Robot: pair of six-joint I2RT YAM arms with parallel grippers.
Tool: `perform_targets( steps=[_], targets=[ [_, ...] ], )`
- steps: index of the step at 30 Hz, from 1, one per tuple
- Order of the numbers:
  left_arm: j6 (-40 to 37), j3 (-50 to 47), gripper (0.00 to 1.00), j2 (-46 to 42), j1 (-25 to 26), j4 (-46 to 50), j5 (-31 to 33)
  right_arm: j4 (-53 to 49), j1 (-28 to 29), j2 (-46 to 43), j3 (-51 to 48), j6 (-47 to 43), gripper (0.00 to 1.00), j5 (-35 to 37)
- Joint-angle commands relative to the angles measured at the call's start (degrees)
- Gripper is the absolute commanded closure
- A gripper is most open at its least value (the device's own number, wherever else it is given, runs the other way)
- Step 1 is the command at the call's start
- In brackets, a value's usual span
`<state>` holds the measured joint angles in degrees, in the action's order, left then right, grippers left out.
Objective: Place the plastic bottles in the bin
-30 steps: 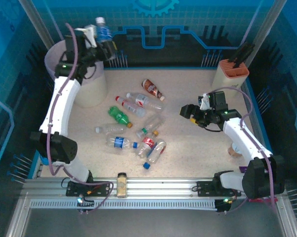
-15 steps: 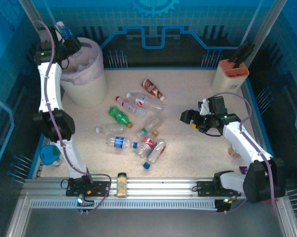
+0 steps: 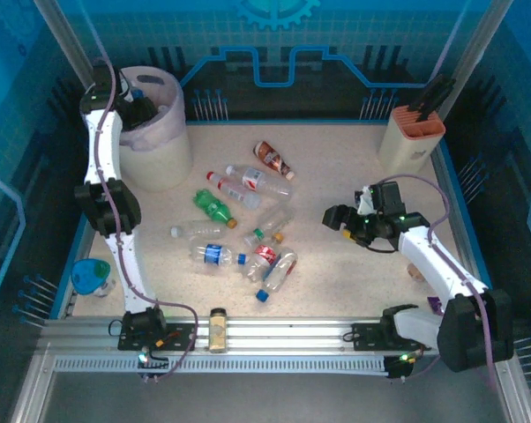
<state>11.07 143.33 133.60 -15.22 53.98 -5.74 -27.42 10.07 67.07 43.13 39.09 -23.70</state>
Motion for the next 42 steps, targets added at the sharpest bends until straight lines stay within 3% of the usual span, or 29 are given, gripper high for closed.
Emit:
perform_targets(
  steps=[1,4,8,17,22,26,33,38,42],
  targets=[
    [-2.37,-2.22,1.0,0.63,0.02,2.12,1.37,-0.34,2.08,-1.02,-0.76,1.56,0.12,1.82],
    [-2.46,-3.85,0.68,-0.35,0.04,0.87,0.15,-0.21,4.94,-1.32,-1.33,4.29,0.09,3.76],
    [-2.43,-4.11,0.35,-1.44,0.02,0.1,-0.93,2.09,10.32,-1.25,-2.91,10.91,0.07,6.37],
    [-2.81,-2.51,0.01,-5.81,0.02,-1.05,-4.18,8.63,26.09,3.29,-3.34,24.26,0.1,13.65],
    [-5.13,-2.46,0.01,-11.24,0.02,-2.0,-5.36,11.78,30.48,9.18,-2.1,26.39,0.12,14.12],
    [-7.8,-2.52,0.01,-15.92,0.01,-2.21,-4.28,14.6,30.89,12.55,-1.83,26.86,0.13,13.54],
    [-12.6,-3.53,0.01,-24.71,0.01,0.62,4.69,18.02,31.42,17.79,-0.93,27.65,0.14,12.59],
    [-8.88,-16.68,0.01,-38.87,0.68,-5.17,6.17,20.54,31.59,21.02,-0.88,28.95,0.19,12.23],
    [-7.0,-32.02,0.01,-51.65,6.26,-11.88,6.39,20.86,31.34,22.15,-0.69,29.55,0.26,12.13]
  ],
)
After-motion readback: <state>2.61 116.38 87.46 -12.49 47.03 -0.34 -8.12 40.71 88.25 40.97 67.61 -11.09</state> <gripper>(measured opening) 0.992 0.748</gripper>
